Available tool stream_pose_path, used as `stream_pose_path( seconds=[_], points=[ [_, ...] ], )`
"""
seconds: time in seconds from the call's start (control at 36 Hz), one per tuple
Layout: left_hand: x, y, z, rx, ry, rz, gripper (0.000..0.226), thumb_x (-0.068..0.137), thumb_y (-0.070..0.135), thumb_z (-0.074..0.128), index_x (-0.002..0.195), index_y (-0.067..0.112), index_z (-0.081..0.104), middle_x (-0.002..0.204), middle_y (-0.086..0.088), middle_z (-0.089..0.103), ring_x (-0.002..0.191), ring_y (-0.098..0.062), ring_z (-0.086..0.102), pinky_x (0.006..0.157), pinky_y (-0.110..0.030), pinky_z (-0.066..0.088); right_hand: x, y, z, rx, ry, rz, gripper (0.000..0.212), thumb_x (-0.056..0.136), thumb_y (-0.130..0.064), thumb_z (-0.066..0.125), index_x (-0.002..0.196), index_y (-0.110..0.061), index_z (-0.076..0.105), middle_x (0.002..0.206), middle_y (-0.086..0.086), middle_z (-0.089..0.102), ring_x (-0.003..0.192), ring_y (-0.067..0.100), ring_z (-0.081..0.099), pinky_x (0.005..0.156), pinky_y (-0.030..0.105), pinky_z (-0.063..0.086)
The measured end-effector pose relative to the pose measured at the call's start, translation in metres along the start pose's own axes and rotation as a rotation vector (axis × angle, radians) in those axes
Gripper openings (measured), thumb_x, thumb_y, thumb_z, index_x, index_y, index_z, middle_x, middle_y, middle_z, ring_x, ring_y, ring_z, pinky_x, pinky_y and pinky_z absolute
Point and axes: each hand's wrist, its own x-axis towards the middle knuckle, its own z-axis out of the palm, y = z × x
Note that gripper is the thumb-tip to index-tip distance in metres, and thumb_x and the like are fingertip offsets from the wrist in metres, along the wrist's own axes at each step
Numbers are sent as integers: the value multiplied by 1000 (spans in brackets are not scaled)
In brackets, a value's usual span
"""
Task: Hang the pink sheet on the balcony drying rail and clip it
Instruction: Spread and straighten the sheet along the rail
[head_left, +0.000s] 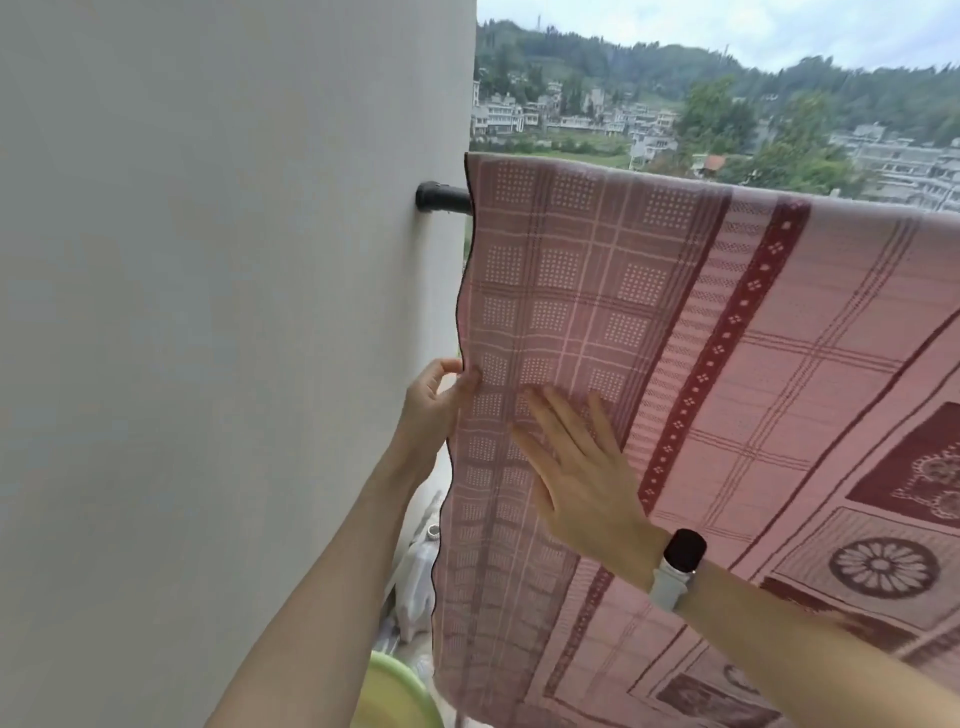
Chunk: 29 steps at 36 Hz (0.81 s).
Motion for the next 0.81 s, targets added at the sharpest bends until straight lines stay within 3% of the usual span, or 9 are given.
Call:
stream_pose_path(
  seconds=[0.06,0.14,0.19,0.28,0.42,0.5,0.61,0.72,0.81],
  points=[
    [-7,-20,-4,46,-127,-77,46,82,35,66,118,10,51,111,-6,67,98,-17,66,83,-30,53,-15,-2,15,2,-77,-11,49,85,-28,36,132,-16,44,148,13,31,140,27,20,111,57,14],
    [-17,-50,-8,115,-200,-187,43,81,22,70,120,14,54,110,-1,67,99,-10,65,79,-21,53,-37,-5,31,44,-150,-6,50,86,-28,33,134,-16,41,148,15,30,139,29,22,110,56,20],
    [-24,-65,-7,175,-111,-230,27,83,12,65,109,7,62,97,-4,70,83,-6,68,68,-18,51,-49,-8,40,73,-189,-10,51,87,-28,31,135,-15,41,148,15,29,138,29,23,110,52,27],
    [-30,-84,-7,228,70,-242,13,84,12,63,90,1,68,81,-12,71,69,-13,68,66,-27,50,-61,-10,49,113,-238,-2,51,88,-26,30,136,-15,38,149,14,28,138,28,21,108,51,30],
    [-35,-99,-17,315,283,-192,33,65,53,64,71,21,68,75,-20,69,64,-21,59,67,-45,50,-70,-11,58,114,-269,-27,52,84,-24,29,133,-15,44,149,12,29,139,27,21,112,48,22],
    [-42,-94,-17,366,341,-170,23,70,48,60,68,25,66,69,-9,69,64,-23,62,67,-44,52,-81,-14,64,142,-234,-50,50,83,-21,35,132,-16,43,148,12,32,138,26,22,111,46,22],
    [-24,-106,-28,408,377,-140,6,85,30,61,82,25,65,86,-1,69,90,-24,65,78,-37,50,-76,-14,82,264,-122,-32,47,79,-12,45,126,-15,51,141,7,41,131,23,32,106,40,35],
    [-34,-111,-12,668,505,-36,54,85,43,54,131,17,42,132,-7,48,120,-23,46,99,-47,38,-80,1,76,272,60,49,44,80,-9,43,122,-14,50,135,11,47,125,27,40,100,50,36],
    [-49,-102,16,843,526,190,57,86,28,54,137,15,31,141,-13,38,128,-28,35,104,-50,29,-82,11,74,202,163,85,44,79,-7,47,123,-15,48,138,8,40,126,28,38,102,57,30]
  ],
)
